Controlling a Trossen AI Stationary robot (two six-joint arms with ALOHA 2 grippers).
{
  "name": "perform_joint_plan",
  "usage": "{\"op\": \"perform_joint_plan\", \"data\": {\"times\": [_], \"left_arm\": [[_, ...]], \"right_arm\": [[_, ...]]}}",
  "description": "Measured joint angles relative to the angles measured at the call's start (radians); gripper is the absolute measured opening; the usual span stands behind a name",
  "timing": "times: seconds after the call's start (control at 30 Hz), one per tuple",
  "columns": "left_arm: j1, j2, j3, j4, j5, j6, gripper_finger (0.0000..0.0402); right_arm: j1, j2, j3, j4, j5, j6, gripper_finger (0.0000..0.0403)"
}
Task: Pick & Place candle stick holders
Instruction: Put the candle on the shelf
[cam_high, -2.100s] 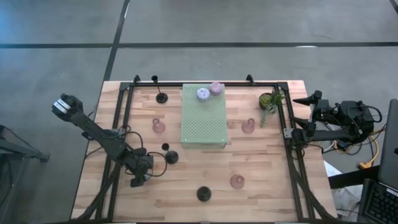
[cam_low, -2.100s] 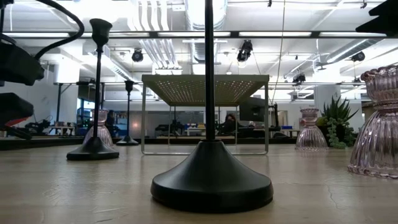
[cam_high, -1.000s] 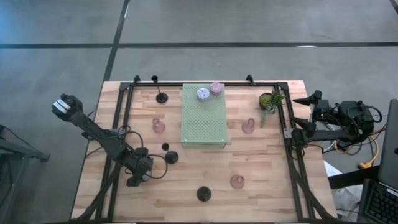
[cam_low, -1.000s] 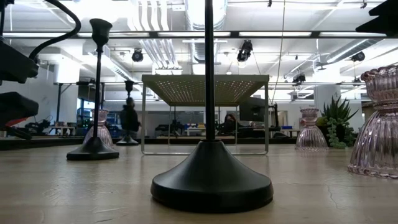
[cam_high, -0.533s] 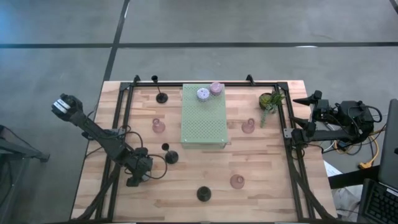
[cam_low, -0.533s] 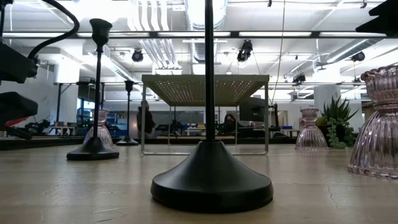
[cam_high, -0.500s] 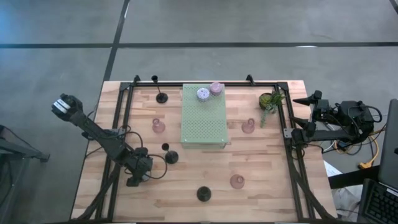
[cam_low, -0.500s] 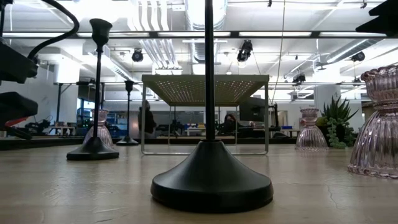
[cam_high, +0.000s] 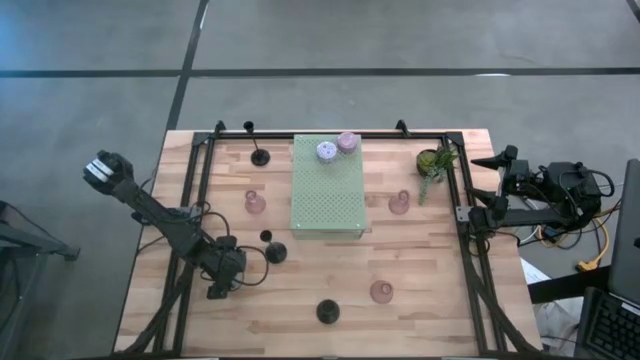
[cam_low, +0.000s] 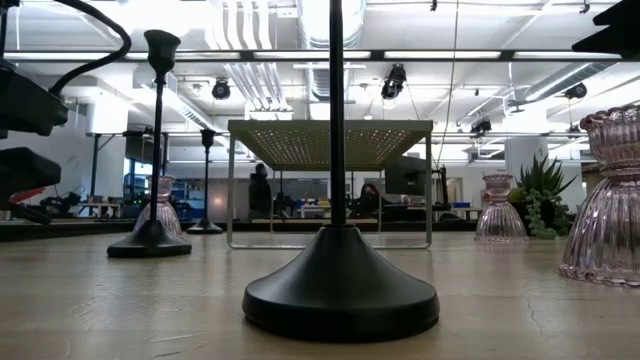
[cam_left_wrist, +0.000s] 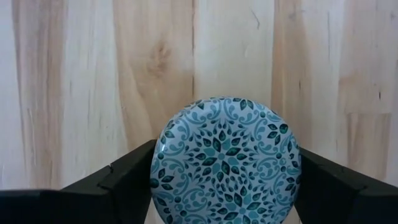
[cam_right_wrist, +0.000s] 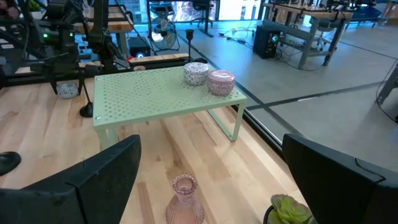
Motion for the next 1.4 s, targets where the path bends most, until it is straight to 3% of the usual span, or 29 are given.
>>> {"op": "perform_joint_plan", "data": {"times": [0.5, 0.77, 1.07, 1.4], "left_arm": [[0.002, -0.025, 0.027, -0.029, -0.003, -0.202, 0.0304], [0.002, -0.049, 0.111, -0.247, -0.021, -0.206, 0.0304], [0.002, -0.091, 0.182, -0.321, -0.021, -0.266, 0.0304], [0.024, -0.182, 0.35, -0.634, -0.021, -0.326, 0.0304]], "right_arm": [[0.0, 0.0, 0.0, 0.0, 0.0, 0.0, 0.0384], [0.0, 0.0, 0.0, 0.0, 0.0, 0.0, 0.0384], [0.0, 0.0, 0.0, 0.0, 0.0, 0.0, 0.0384], [0.0, 0.0, 0.0, 0.0, 0.0, 0.0, 0.0384]]}}
